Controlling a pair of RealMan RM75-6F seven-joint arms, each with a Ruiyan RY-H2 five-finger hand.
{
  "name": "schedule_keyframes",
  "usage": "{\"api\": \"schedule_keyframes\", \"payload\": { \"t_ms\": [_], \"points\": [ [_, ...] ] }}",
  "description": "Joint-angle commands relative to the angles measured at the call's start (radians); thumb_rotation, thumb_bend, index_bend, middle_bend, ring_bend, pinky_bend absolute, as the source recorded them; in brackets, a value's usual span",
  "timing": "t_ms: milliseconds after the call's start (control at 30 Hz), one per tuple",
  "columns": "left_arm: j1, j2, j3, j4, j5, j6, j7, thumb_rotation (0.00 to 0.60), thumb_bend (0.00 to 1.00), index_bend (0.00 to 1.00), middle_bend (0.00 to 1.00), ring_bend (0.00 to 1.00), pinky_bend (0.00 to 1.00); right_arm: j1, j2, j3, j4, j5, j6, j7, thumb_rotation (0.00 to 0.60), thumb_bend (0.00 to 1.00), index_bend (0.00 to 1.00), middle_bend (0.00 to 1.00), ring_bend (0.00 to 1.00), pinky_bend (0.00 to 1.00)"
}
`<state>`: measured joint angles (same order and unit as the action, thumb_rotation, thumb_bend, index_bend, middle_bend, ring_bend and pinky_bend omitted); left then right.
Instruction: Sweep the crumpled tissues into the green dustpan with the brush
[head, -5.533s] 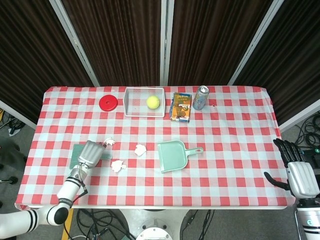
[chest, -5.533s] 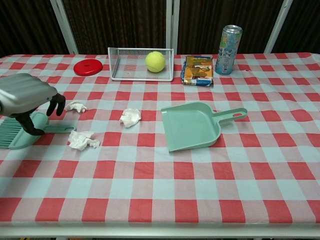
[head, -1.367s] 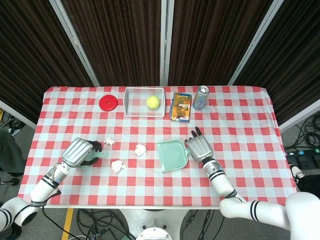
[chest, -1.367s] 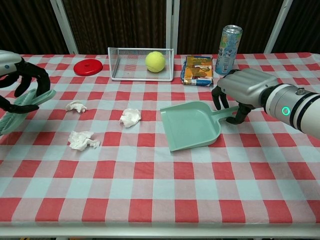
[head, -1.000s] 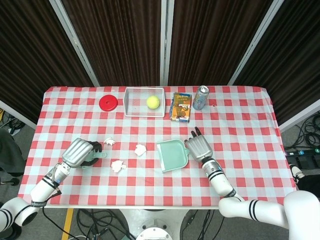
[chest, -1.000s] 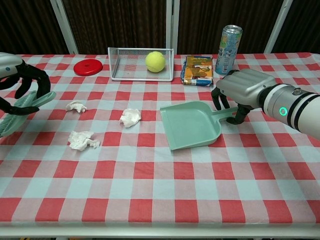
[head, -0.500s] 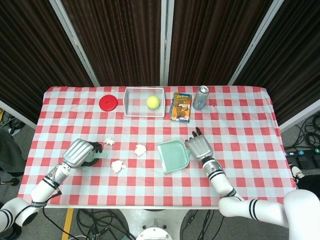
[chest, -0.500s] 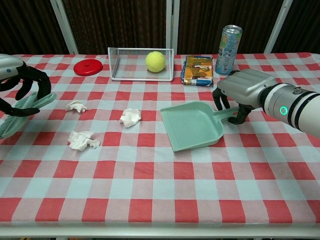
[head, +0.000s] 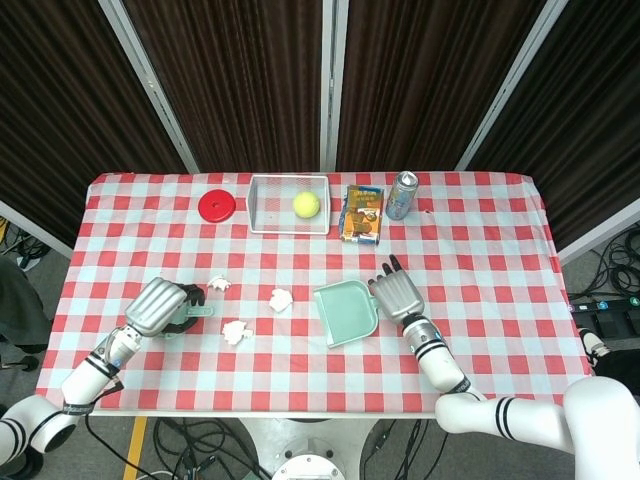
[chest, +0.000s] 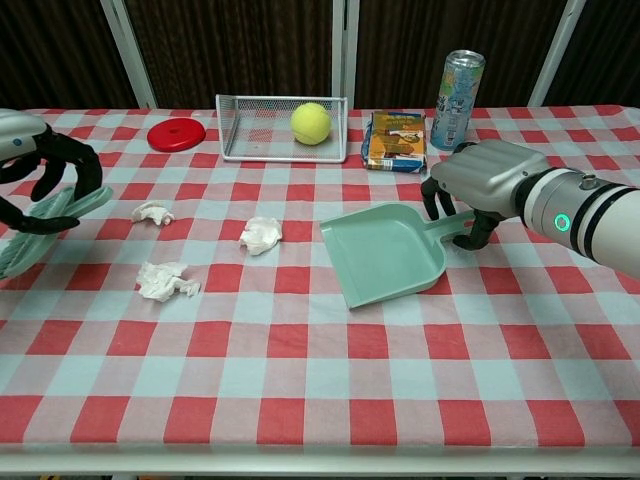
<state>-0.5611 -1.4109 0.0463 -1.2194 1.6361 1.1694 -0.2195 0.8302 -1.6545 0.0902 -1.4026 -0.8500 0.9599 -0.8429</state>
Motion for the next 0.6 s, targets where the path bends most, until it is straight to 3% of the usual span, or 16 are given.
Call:
{"api": "schedule_keyframes", "payload": {
  "t_ms": [33, 433, 600],
  "points": [
    [0.0, 0.001, 0.0, 0.002, 0.0, -0.001, -0.003, 0.6, 0.47, 0.56, 0.58, 0.65, 0.88, 0.001, -0.002, 0.0, 0.001, -0.002, 0.004, 0.002, 0.6, 0.24, 0.44, 0.45, 0.17, 0.08],
    [-0.002, 0.012, -0.001, 0.0, 0.002, 0.001, -0.026, 0.6, 0.47, 0.56, 0.58, 0.65, 0.88, 0.003, 0.029, 0.01, -0.047, 0.009, 0.013, 0.017, 0.6, 0.38, 0.65, 0.58, 0.3, 0.13],
    [-0.01, 0.016, -0.005, 0.029, -0.005, -0.013, -0.053, 0.6, 0.47, 0.56, 0.58, 0.65, 0.88, 0.002, 0.072, 0.021, -0.107, 0.028, 0.026, 0.018, 0.6, 0.42, 0.69, 0.61, 0.31, 0.13]
  ]
}}
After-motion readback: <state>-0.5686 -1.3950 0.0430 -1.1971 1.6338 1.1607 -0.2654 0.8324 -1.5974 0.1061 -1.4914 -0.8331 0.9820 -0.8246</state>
